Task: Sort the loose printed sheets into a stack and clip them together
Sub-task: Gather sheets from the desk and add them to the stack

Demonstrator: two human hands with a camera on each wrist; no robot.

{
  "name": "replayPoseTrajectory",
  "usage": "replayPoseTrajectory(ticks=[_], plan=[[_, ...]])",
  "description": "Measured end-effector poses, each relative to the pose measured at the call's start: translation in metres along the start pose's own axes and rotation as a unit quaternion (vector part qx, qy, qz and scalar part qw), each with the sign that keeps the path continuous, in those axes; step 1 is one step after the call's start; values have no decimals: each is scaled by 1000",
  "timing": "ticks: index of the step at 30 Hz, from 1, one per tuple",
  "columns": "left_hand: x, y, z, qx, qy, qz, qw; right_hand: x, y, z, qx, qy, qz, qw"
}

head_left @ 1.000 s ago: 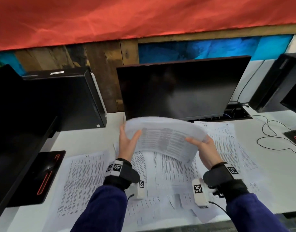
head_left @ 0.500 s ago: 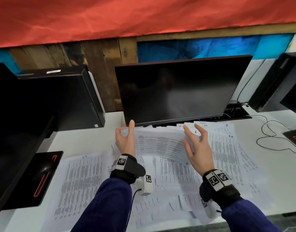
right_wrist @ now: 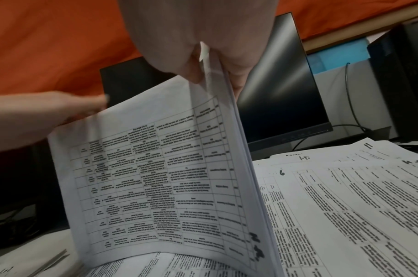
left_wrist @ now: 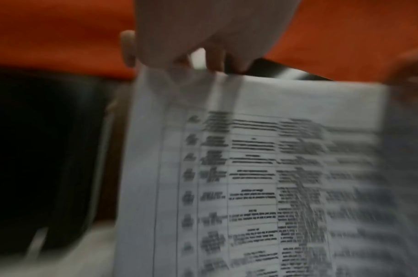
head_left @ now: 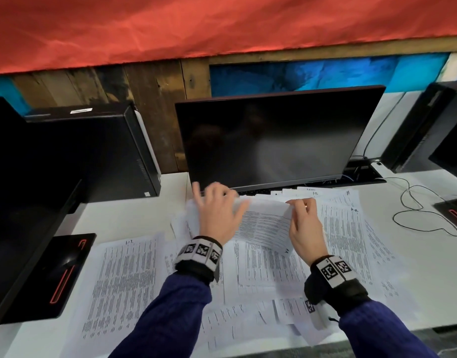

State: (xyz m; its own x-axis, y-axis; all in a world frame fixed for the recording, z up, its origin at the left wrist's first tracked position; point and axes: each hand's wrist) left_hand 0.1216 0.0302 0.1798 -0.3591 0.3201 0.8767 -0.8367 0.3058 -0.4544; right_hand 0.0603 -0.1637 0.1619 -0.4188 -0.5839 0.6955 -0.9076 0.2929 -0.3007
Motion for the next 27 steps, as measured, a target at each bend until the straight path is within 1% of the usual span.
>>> replayPoseTrajectory(ticks=[1,2,3,4,6,7,8,9,10,11,12,13,14,15,16,18,21,22,24,27], plan=[[-1,-2,13,-72,-10,-47,996,0,0,-1,-2,-3,2,1000],[-1,-3,26,-126,-9,-92,988,-1,0,-1,-4,-8,6,1000],[-1,-4,38,-152,-12,-125,980,-2,0,-2,-5,-17,11,1000],[-2,-6,47,-157,-20,-142,977,-2,1,-2,-6,-29,18,999],[2,-8,55,-143,-42,-138,979,-3,4,4,-22,-72,35,997],[7,-10,55,-136,-40,-127,982,-3,7,9,-50,-102,47,992],[12,-12,52,-130,-27,-113,985,-3,11,15,-94,-134,59,985],[20,-14,46,-119,0,-97,988,-2,14,22,-149,-168,64,972],[29,-17,37,-96,48,-79,991,-1,16,27,-209,-210,54,954],[37,-21,27,-56,112,-66,990,1,17,31,-260,-265,29,928],[44,-24,15,-4,190,-57,980,4,15,32,-294,-328,-7,898],[49,-26,4,41,277,-44,959,6,12,31,-312,-387,-49,866],[52,-26,-5,73,354,-34,932,9,6,27,-314,-429,-93,842],[54,-25,-11,100,410,-25,906,12,0,21,-300,-452,-130,830],[54,-21,-13,120,453,-14,883,15,-7,13,-279,-463,-148,828],[50,-9,-10,161,510,19,845,19,-18,-6,-239,-480,-141,832],[38,12,1,232,528,81,812,20,-22,-27,-199,-491,-114,840],[32,18,4,250,528,99,806,17,-20,-31,-186,-487,-109,847],[20,30,9,270,518,109,804,10,-13,-36,-173,-477,-105,855],[3,44,10,276,493,95,819,-6,-6,-36,-187,-457,-97,864]])
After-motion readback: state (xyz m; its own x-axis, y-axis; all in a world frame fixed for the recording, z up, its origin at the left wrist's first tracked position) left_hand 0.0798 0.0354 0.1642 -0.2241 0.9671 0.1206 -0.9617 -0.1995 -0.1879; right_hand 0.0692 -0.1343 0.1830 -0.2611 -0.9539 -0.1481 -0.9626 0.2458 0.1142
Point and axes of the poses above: each hand's wrist, its own y-axis away from the middle knuckle, its own x-axis out of the back of the hand, z = x × y, and after that the axes turned 6 degrees about -x, right-handed
